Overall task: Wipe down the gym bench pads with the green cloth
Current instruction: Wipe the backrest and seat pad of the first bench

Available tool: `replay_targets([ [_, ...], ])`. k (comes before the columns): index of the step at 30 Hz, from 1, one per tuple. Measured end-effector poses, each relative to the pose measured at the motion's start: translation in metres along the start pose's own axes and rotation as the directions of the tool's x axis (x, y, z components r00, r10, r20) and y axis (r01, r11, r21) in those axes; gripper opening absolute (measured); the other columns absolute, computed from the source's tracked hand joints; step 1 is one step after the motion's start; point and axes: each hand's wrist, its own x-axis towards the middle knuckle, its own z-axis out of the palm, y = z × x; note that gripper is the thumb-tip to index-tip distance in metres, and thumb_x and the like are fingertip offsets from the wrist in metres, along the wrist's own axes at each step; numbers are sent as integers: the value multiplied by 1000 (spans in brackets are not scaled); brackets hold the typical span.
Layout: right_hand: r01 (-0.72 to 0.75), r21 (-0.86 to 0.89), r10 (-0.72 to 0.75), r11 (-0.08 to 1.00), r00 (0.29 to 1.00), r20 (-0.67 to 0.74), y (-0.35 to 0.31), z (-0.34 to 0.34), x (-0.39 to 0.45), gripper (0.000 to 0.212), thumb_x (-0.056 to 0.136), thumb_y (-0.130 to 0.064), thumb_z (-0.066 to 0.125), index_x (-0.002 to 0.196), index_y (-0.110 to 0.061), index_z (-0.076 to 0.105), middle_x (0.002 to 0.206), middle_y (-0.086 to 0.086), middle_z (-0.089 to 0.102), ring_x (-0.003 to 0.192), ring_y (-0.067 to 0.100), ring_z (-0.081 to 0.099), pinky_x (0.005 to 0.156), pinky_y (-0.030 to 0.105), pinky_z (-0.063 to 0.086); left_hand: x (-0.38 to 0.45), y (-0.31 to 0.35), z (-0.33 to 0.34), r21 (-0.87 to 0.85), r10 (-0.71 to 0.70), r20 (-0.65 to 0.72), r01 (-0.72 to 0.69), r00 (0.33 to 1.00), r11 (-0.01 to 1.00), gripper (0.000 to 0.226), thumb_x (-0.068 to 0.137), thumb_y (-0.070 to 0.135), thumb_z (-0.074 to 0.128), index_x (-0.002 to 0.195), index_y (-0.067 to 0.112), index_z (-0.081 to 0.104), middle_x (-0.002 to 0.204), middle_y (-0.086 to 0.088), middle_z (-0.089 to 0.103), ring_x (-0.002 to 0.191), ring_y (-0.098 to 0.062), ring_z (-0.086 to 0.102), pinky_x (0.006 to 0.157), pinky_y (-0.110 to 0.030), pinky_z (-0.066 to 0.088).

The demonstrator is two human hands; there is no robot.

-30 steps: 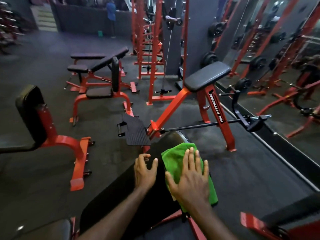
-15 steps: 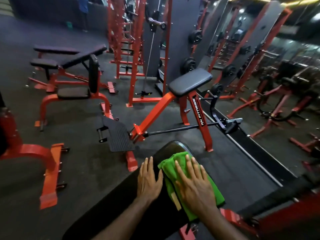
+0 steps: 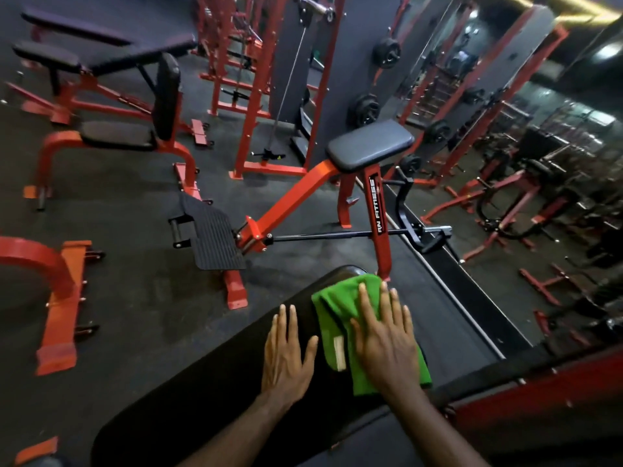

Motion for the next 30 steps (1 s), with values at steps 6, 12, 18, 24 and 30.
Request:
replay_targets([
  [6,121,0,-121,993,992,20,-24,4,-20,85,101,-59,42,164,-8,18,171,19,12,159,36,13,125,51,21,-2,-9,-2,32,31,45,-32,999,999,81,98,65,17,164,24,-6,172,2,-10,160,-20,3,128,-32,7],
  [12,-197,49,195,979,980,35,-4,-9,37,84,99,-60,34,156,2,36,169,22,18,154,39,27,122,54,30,5,6,-10,-5,44,63,-44,997,999,82,96,68,14,164,30,-11,172,4,-14,159,-16,-4,129,-33,8],
  [18,212,-2,-212,977,977,11,-13,2,20,95,98,-76,36,165,-10,19,170,19,18,157,35,21,124,49,27,21,27,-1,-65,71,-11,-72,997,995,74,100,57,20,165,24,7,173,0,1,160,-17,3,129,-41,14],
  [24,-117,13,116,993,990,85,-17,-4,61,74,97,-69,40,160,-33,33,157,21,42,139,39,46,103,53,45,35,33,10,-143,34,-201,-63,979,988,59,106,42,32,159,16,36,165,-5,36,152,-22,33,122,-48,32],
  [30,235,-11,-234,972,971,56,-12,2,66,73,94,-75,43,155,-36,42,162,16,39,148,40,37,109,53,44,56,32,18,-130,-8,-252,-25,968,991,60,104,42,33,154,13,45,157,-9,47,146,-27,43,121,-47,33],
])
